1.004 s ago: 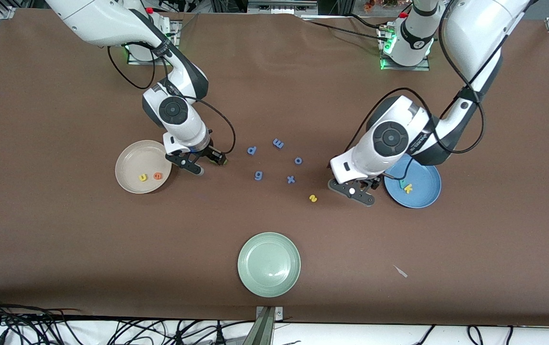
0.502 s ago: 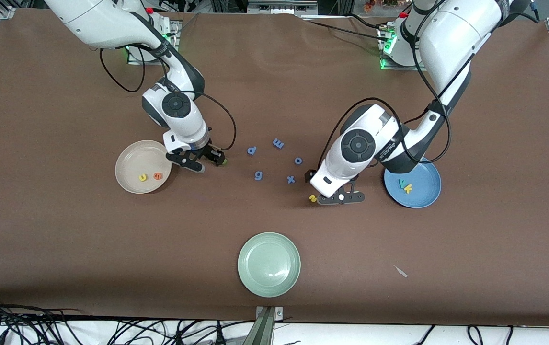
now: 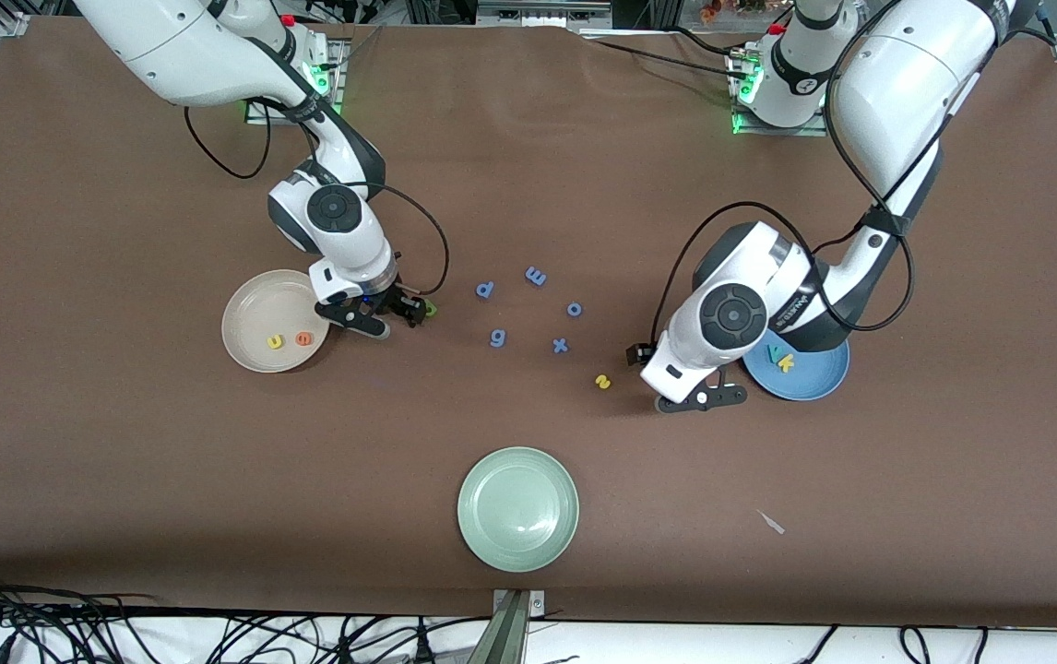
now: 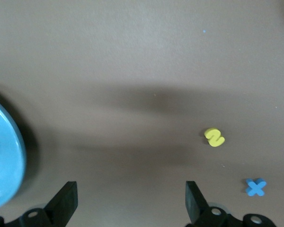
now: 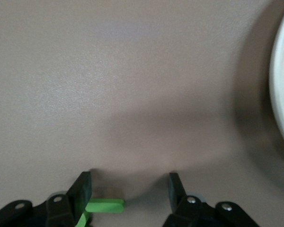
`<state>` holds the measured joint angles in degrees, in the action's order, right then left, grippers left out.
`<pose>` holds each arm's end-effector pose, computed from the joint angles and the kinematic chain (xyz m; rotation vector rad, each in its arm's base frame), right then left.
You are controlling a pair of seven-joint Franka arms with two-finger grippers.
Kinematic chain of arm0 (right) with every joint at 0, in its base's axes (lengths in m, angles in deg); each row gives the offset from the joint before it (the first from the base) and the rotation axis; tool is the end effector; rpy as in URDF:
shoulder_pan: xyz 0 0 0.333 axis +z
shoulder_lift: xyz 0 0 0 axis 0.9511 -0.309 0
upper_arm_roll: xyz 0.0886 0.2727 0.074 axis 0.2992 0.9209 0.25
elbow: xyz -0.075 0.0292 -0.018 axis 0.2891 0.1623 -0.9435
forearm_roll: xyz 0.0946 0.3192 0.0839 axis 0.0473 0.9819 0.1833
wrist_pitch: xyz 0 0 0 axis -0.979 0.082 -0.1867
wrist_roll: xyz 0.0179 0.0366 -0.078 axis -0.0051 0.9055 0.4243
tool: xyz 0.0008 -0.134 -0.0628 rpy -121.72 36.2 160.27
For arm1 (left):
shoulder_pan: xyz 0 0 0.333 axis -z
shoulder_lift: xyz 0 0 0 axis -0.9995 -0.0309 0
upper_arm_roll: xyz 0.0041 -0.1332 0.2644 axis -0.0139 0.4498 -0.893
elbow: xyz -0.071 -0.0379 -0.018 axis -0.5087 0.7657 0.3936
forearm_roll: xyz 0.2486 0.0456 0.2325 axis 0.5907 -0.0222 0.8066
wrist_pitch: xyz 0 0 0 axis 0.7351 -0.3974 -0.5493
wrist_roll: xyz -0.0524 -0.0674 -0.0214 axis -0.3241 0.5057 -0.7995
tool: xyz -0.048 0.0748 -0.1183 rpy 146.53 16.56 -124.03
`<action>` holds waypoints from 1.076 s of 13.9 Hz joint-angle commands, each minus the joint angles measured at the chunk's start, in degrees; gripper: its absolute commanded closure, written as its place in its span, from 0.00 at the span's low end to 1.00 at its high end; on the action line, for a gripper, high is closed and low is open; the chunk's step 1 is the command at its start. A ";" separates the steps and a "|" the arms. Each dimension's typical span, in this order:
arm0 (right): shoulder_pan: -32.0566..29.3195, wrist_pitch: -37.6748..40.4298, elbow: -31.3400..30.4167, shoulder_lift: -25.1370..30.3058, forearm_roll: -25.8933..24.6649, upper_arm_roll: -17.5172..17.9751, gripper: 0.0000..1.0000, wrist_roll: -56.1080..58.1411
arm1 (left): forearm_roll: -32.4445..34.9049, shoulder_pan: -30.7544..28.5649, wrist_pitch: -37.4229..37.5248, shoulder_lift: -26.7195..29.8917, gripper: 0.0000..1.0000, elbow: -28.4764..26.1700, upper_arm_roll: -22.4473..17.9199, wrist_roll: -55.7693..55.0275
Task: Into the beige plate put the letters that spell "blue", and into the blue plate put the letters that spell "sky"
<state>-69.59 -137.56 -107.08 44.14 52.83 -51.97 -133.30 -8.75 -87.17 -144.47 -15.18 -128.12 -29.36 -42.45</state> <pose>0.4714 0.2604 0.1575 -3.0672 0.5477 -0.1236 0.5688 -0.2740 0.2418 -3.0879 -0.3018 0.2699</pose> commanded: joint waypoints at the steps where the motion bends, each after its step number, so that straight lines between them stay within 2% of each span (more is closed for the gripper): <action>1: -0.04 -2.12 -0.23 -1.05 -1.51 -0.08 0.25 -2.42 | -0.59 4.55 0.88 -2.53 0.00 1.87 -0.17 -13.23; 4: 0.13 -2.74 -0.41 -1.58 -2.13 0.01 0.25 -4.96 | -0.50 9.57 0.44 -6.14 0.00 5.73 -2.89 -22.57; 8: 1.54 -2.65 -0.41 -1.58 -2.39 0.27 0.25 -9.71 | -0.50 14.15 -3.50 -10.27 0.01 10.13 -8.78 -25.94; 12: 2.06 -2.65 -0.41 -1.67 -2.39 0.36 0.25 -11.03 | -0.86 13.98 -9.66 -12.12 0.05 10.05 -9.05 -28.12; 15: 2.15 -2.74 -0.50 -1.75 -2.39 0.36 0.26 -11.21 | -0.94 13.71 -10.29 -12.21 0.10 10.05 -9.05 -28.49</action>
<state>-67.69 -138.75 -107.11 43.66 51.79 -51.83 -142.29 -8.75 -74.08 -154.87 -26.59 -120.09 -37.90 -70.19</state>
